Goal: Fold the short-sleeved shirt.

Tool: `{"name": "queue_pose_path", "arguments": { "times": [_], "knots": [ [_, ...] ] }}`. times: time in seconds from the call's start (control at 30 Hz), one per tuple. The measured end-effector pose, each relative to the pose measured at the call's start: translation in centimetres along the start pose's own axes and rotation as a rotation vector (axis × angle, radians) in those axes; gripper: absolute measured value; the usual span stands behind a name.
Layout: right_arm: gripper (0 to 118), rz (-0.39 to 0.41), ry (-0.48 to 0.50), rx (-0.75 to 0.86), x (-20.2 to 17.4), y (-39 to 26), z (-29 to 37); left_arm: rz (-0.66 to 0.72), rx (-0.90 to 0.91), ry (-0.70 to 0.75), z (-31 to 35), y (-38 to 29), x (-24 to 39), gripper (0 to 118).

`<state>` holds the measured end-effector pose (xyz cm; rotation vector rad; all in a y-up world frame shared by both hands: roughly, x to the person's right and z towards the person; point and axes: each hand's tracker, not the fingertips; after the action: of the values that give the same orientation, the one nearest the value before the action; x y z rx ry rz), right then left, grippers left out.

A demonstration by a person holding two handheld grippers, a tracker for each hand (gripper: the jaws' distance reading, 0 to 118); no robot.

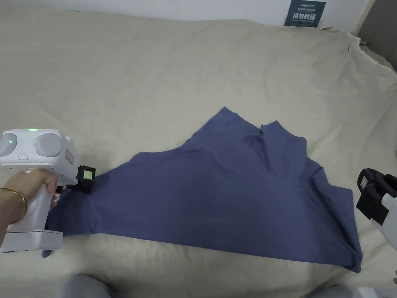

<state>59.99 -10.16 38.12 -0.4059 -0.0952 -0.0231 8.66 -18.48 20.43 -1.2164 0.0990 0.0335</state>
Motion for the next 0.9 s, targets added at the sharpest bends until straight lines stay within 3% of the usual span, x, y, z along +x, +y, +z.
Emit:
{"name": "queue_pose_path", "arguments": {
  "times": [0.07,0.13,0.3,0.7,0.9],
  "knots": [
    [0,-0.001,-0.004,-0.003,0.1,-0.1,0.0,-0.023,0.011,-0.011,0.1,-0.2,0.6,18],
    [0,0.0,-0.005,-0.009,0.1,-0.2,0.0,-0.052,0.039,-0.044,0.2,-0.4,1.0,6],
    [0,-0.001,-0.001,-0.018,0.3,-0.5,0.1,-0.13,0.09,-0.008,1.6,-0.8,1.7,3],
    [0,0.005,0.028,-0.027,2.1,2.0,0.1,0.14,0.458,-0.173,10.3,-3.5,-0.7,3],
    [0,-0.029,0.007,-0.177,5.6,5.0,-3.4,0.186,0.515,-0.185,11.5,-5.2,0.3,3]
  ]
}}
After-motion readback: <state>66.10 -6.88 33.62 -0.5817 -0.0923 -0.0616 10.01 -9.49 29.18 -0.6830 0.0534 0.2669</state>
